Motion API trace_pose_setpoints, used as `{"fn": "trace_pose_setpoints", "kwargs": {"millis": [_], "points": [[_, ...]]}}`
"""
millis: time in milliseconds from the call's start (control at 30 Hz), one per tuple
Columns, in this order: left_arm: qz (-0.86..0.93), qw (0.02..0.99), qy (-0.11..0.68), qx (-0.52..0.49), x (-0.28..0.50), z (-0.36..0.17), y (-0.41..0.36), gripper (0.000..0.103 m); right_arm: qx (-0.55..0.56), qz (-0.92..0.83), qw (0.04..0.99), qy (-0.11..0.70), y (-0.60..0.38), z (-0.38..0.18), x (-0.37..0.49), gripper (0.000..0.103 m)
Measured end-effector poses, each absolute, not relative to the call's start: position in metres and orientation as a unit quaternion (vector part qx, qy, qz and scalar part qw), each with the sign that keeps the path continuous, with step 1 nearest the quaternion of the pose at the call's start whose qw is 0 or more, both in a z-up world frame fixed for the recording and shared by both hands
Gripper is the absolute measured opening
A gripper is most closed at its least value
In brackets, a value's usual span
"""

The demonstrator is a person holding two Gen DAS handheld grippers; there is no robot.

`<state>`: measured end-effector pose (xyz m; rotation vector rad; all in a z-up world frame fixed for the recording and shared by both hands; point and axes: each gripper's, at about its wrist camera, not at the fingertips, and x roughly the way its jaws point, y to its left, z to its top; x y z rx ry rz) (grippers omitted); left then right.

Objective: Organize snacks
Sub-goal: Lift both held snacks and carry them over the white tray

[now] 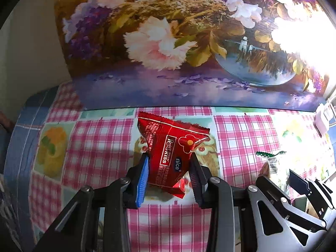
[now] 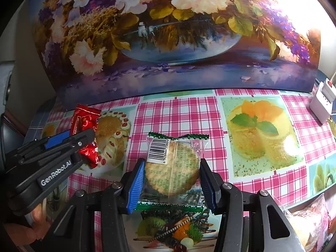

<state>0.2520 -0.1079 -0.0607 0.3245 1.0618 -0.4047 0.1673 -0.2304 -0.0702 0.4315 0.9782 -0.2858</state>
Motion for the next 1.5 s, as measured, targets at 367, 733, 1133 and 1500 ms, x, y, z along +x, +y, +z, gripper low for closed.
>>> {"fn": "trace_pose_setpoints", "kwargs": {"millis": [367, 733, 1133, 1500], "points": [[-0.14, 0.847, 0.5, 0.113, 0.199, -0.015, -0.083, 0.038, 0.205, -0.125, 0.841, 0.484, -0.219, -0.044, 0.143, 0.053], [-0.096, 0.846, 0.522, 0.039, 0.143, 0.015, -0.054, 0.038, 0.206, -0.13, 0.845, 0.476, -0.207, 0.0, 0.092, 0.053], [-0.095, 0.857, 0.505, 0.023, 0.078, 0.036, -0.05, 0.038, 0.23, -0.146, 0.839, 0.47, -0.21, 0.013, 0.032, 0.053], [-0.121, 0.864, 0.488, 0.029, 0.023, 0.046, -0.063, 0.038, 0.233, -0.174, 0.842, 0.454, -0.208, 0.026, -0.03, 0.053]]}}
